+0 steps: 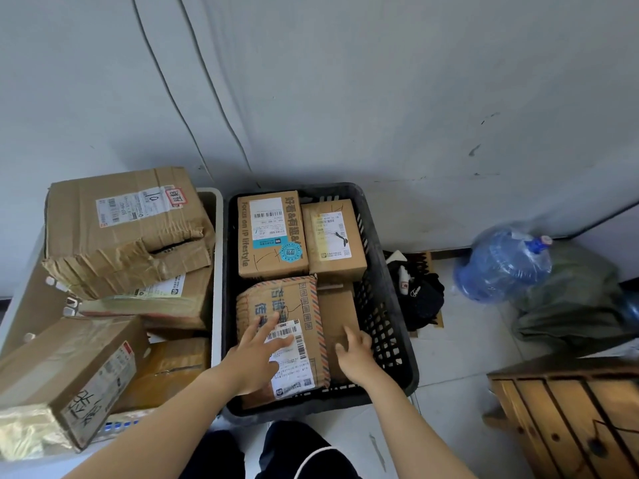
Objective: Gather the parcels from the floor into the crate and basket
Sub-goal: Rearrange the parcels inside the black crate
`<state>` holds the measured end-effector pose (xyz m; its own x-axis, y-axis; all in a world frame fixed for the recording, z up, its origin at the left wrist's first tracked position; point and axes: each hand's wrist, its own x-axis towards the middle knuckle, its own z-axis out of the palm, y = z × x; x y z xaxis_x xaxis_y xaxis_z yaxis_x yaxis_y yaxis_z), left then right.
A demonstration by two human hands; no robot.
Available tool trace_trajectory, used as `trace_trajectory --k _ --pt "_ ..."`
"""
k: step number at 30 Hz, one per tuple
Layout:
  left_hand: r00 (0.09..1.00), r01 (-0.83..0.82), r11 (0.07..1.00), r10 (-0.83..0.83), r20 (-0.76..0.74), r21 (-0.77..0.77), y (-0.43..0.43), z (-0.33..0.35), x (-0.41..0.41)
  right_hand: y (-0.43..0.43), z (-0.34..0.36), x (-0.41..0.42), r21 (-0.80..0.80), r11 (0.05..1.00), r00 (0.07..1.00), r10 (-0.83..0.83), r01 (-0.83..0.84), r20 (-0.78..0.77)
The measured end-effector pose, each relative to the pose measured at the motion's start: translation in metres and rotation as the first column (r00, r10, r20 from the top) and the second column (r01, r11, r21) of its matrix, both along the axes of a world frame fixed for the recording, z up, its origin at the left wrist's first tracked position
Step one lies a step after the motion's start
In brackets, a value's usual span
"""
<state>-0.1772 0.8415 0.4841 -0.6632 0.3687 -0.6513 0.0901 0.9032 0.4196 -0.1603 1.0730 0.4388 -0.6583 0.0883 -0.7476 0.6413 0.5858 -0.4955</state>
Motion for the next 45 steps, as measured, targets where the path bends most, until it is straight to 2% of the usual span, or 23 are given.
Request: trace_trajectory --k 2,4,5,7,9,12,14,19,23,26,29,33,38,42,45 --pt "0.981 -0.185 0.98 0.188 -0.042 0.08 0.002 0.0 0.006 0.007 -0.006 -0.001 -0.019 1.0 1.0 0.017 -0.016 0.021" --pt "0.862 -0.493 0.852 0.506 -0.038 0.177 0.004 0.003 0.01 0.008 -0.007 0.001 0.019 0.999 1.0 0.031 -0.031 0.001" --pt "0.796 -0.592 0.779 0.605 0.0 0.207 0.004 0.003 0.011 0.006 -0.006 0.002 0.06 0.998 0.999 0.027 -0.024 -0.047" --pt "0.737 -0.671 0.715 0.672 0.071 0.197 0.006 0.002 0.012 -0.002 0.002 0.0 0.102 0.994 0.976 -0.021 0.044 -0.215" --pt "0.682 -0.729 0.662 0.723 0.108 0.176 0.011 0.001 0.011 -0.014 0.017 -0.003 0.008 0.996 0.951 -0.082 0.089 -0.299" --pt "0.589 -0.806 0.564 0.797 0.135 0.18 0.018 0.003 0.005 -0.037 0.037 -0.007 -0.227 0.97 0.984 -0.12 0.087 -0.134" --pt "0.543 -0.836 0.518 0.827 0.143 0.182 0.02 0.008 0.0 -0.047 0.038 -0.007 -0.29 0.95 0.982 -0.155 0.119 -0.104" --pt "0.628 -0.764 0.599 0.775 0.065 0.241 0.022 0.017 0.008 -0.044 0.021 -0.004 -0.194 0.958 0.944 -0.252 0.211 -0.214" --pt "0.595 -0.775 0.56 0.803 0.039 0.295 0.024 0.02 0.007 -0.04 0.019 -0.003 -0.116 0.955 0.907 -0.297 0.274 -0.3" --pt "0.654 -0.729 0.597 0.751 0.085 0.336 0.032 0.021 0.005 -0.028 0.026 -0.002 -0.054 0.92 0.851 -0.379 0.387 -0.362" --pt "0.703 -0.676 0.607 0.701 0.119 0.417 0.044 0.027 0.014 -0.01 0.029 0.001 -0.092 0.874 0.798 -0.476 0.478 -0.371" --pt "0.773 -0.583 0.68 0.633 0.046 0.444 0.041 0.027 0.035 -0.01 0.022 0.0 -0.044 0.911 0.857 -0.403 0.411 -0.322" --pt "0.776 -0.582 0.685 0.629 0.047 0.439 0.034 0.025 0.028 -0.029 0.018 -0.002 0.066 0.945 0.906 -0.287 0.322 -0.313" --pt "0.723 -0.681 0.695 0.688 0.062 0.232 0.02 0.009 0.026 -0.055 0.017 0.004 0.02 0.995 0.971 -0.093 0.099 -0.223" --pt "0.77 -0.635 0.753 0.633 0.071 0.17 0.016 0.0 0.033 -0.063 0.009 0.001 0.014 0.999 0.987 -0.035 0.037 -0.158"
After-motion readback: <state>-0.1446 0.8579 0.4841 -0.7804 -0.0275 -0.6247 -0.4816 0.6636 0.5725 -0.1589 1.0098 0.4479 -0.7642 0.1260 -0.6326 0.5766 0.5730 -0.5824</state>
